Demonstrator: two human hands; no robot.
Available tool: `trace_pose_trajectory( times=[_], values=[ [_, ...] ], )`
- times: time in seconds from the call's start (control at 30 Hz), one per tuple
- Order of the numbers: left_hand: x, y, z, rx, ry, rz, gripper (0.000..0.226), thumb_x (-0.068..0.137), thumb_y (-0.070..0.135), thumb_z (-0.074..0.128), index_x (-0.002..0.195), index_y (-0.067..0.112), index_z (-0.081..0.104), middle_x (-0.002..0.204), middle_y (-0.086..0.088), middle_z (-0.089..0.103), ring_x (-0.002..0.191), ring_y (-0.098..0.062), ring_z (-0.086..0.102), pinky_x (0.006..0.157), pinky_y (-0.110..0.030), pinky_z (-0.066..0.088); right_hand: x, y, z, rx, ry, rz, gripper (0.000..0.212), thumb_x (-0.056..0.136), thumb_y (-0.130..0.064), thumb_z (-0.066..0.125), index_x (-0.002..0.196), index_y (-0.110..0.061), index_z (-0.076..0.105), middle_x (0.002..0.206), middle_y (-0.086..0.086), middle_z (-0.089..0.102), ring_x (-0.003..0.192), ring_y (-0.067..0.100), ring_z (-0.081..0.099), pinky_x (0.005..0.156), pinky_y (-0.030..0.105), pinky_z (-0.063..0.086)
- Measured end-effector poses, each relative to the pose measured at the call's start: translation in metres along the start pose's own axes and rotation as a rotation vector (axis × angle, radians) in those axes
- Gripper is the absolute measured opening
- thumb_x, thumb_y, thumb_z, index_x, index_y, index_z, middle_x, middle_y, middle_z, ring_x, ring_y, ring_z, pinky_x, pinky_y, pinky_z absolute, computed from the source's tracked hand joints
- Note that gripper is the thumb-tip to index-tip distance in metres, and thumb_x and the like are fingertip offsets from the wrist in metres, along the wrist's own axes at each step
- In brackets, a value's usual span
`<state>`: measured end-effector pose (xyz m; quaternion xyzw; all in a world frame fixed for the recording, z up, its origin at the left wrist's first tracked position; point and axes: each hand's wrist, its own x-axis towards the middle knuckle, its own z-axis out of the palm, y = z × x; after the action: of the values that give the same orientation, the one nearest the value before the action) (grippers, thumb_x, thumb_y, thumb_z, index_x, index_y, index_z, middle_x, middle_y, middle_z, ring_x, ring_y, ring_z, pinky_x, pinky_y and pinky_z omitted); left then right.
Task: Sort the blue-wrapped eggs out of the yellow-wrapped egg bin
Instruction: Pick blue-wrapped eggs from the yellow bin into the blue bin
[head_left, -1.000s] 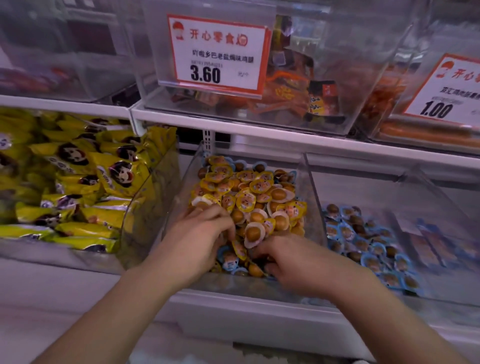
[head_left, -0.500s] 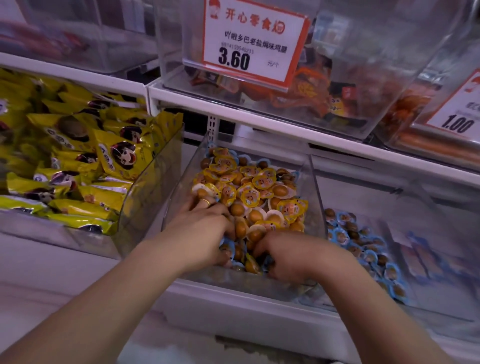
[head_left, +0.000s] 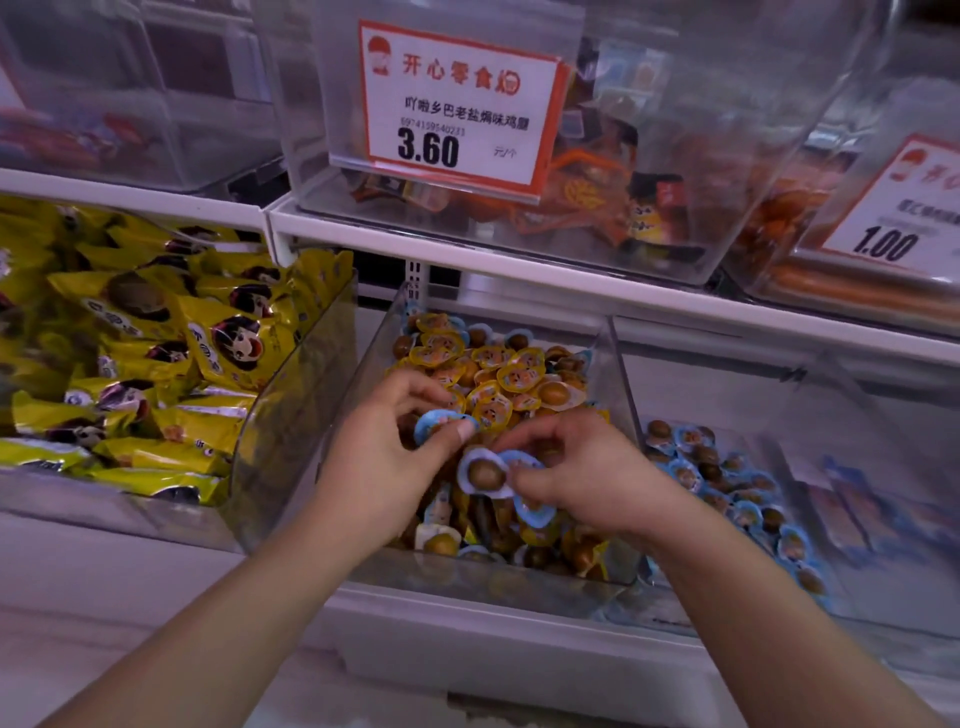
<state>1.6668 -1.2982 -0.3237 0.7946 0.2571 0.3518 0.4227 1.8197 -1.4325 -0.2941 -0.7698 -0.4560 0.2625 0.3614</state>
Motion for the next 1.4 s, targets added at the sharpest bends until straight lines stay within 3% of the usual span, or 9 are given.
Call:
trace_pose_trajectory(
  times=[0.17, 0.4, 0.63, 0.77, 0.93, 1.0, 1.1, 1.2, 1.4],
  values=[
    [0.000, 0.008, 0.010, -0.129, 0.034, -0.015, 0.009, 0.094, 0.030, 0.066, 0.098, 0.037, 0.070, 0.082, 0.015, 0.071, 0.074, -0.008, 0.068, 0.075, -0.045, 0.058, -0.007, -0.007, 0.008, 0.758, 0.182, 0.131, 0.026, 0.090, 0.005, 0.060, 0.091, -0.014, 0.078, 0.083, 0.010, 0.076, 0.070, 0.016, 0.068, 0.058, 0.022, 0.051],
    [-0.013, 0.031, 0.035, 0.084, 0.021, 0.249, 0.039, 0.092, 0.025, 0.065, 0.125, 0.045, 0.060, 0.112, 0.033, 0.062, 0.109, 0.009, 0.055, 0.092, -0.013, 0.043, -0.018, -0.022, 0.018, 1.386, -0.123, 0.222, 0.033, 0.093, -0.031, 0.044, 0.111, -0.012, 0.063, 0.083, 0.005, 0.062, 0.060, 0.015, 0.057, 0.042, 0.025, 0.041],
    [-0.024, 0.036, 0.050, -0.108, -0.447, 0.262, 0.067, 0.098, 0.059, 0.034, 0.152, 0.053, -0.005, 0.157, 0.037, 0.012, 0.148, 0.007, 0.010, 0.122, -0.027, 0.017, -0.028, -0.010, 0.004, 1.092, 0.133, 0.215, 0.034, 0.096, -0.030, 0.063, 0.123, -0.011, 0.066, 0.094, 0.008, 0.072, 0.068, 0.017, 0.067, 0.045, 0.025, 0.047],
    [-0.025, 0.042, 0.045, -0.424, -0.394, 0.170, 0.067, 0.094, 0.060, 0.048, 0.152, 0.053, 0.015, 0.155, 0.032, 0.028, 0.144, 0.008, 0.024, 0.112, -0.027, 0.034, -0.040, 0.000, -0.027, 1.081, 0.217, 0.090, 0.018, 0.097, -0.016, 0.061, 0.111, -0.006, 0.065, 0.079, 0.007, 0.069, 0.068, 0.018, 0.066, 0.051, 0.026, 0.047],
    [-0.007, 0.018, 0.030, 0.078, -0.258, 0.339, 0.024, 0.099, 0.043, 0.050, 0.121, 0.049, 0.058, 0.133, 0.033, 0.052, 0.130, 0.010, 0.043, 0.104, -0.007, 0.031, -0.058, 0.038, -0.086, 0.652, 0.395, 0.171, 0.019, 0.097, -0.010, 0.060, 0.114, -0.009, 0.068, 0.100, 0.019, 0.070, 0.085, 0.029, 0.071, 0.064, 0.036, 0.059],
    [-0.004, 0.009, 0.022, 0.219, -0.265, 0.362, 0.022, 0.100, 0.038, 0.051, 0.118, 0.046, 0.062, 0.127, 0.032, 0.056, 0.124, 0.008, 0.049, 0.101, -0.008, 0.035, -0.067, 0.059, -0.100, 0.433, 0.378, 0.231, 0.023, 0.094, -0.012, 0.064, 0.116, -0.013, 0.071, 0.110, 0.018, 0.072, 0.095, 0.029, 0.069, 0.085, 0.045, 0.059],
    [-0.002, 0.001, 0.009, 0.288, -0.204, 0.373, 0.031, 0.095, 0.043, 0.046, 0.118, 0.039, 0.066, 0.122, 0.032, 0.058, 0.119, 0.005, 0.053, 0.098, -0.027, 0.044, -0.072, 0.077, -0.106, 0.330, 0.317, 0.284, 0.021, 0.092, -0.021, 0.068, 0.112, -0.018, 0.074, 0.105, 0.002, 0.077, 0.100, 0.017, 0.069, 0.077, 0.028, 0.054],
    [0.001, 0.000, -0.008, 0.300, -0.074, 0.394, 0.030, 0.094, 0.035, 0.048, 0.115, 0.033, 0.069, 0.117, 0.017, 0.065, 0.118, -0.009, 0.058, 0.103, -0.037, 0.044, -0.063, 0.076, -0.105, 0.217, 0.637, 0.188, 0.013, 0.093, -0.014, 0.064, 0.096, -0.021, 0.075, 0.094, 0.010, 0.077, 0.093, 0.031, 0.069, 0.074, 0.036, 0.056],
    [-0.008, 0.002, -0.048, 0.256, 0.089, 0.332, 0.029, 0.091, 0.014, 0.050, 0.109, 0.026, 0.069, 0.120, 0.018, 0.060, 0.118, 0.007, 0.052, 0.099, -0.009, 0.037, -0.037, 0.017, -0.049, 0.219, 0.712, -0.178, 0.030, 0.087, -0.013, 0.048, 0.088, -0.028, 0.073, 0.085, -0.012, 0.076, 0.081, 0.015, 0.072, 0.071, 0.029, 0.057]
  ],
)
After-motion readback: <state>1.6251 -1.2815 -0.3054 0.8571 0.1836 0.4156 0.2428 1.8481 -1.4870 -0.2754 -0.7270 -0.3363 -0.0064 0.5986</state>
